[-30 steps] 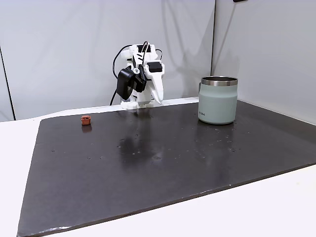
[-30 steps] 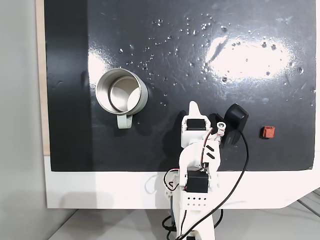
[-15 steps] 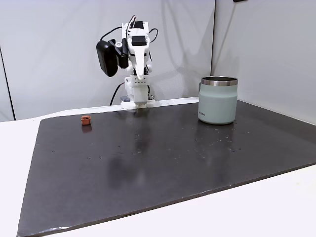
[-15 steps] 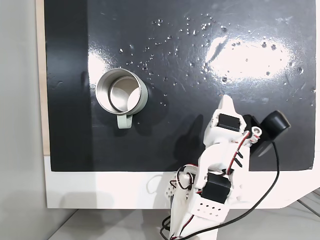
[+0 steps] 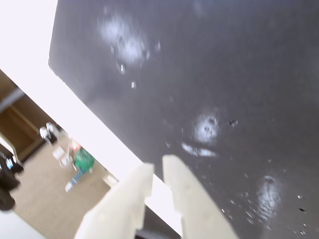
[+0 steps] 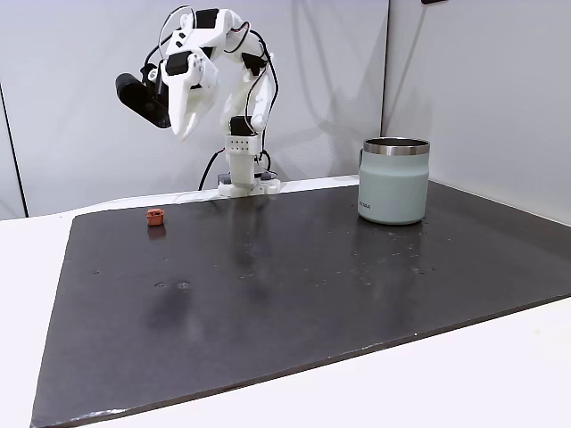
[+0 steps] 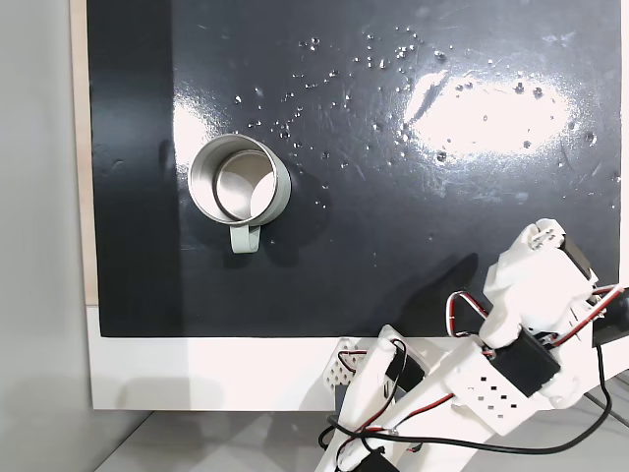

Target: Grasp a cube and put it in the cup.

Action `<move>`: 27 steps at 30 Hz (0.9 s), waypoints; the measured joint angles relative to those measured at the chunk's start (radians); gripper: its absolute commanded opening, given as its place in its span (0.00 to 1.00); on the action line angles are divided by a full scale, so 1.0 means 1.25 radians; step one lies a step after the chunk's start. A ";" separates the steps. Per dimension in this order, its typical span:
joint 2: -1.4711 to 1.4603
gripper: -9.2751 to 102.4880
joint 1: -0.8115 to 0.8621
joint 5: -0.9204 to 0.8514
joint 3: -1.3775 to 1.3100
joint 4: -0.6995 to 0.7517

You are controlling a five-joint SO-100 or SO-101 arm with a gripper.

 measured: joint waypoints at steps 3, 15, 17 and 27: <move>-0.043 0.08 0.047 0.004 -0.049 0.031; -0.244 0.08 0.131 0.102 -0.215 0.209; -0.258 0.08 0.125 0.119 -0.225 0.231; -0.389 0.08 0.171 0.171 -0.274 0.313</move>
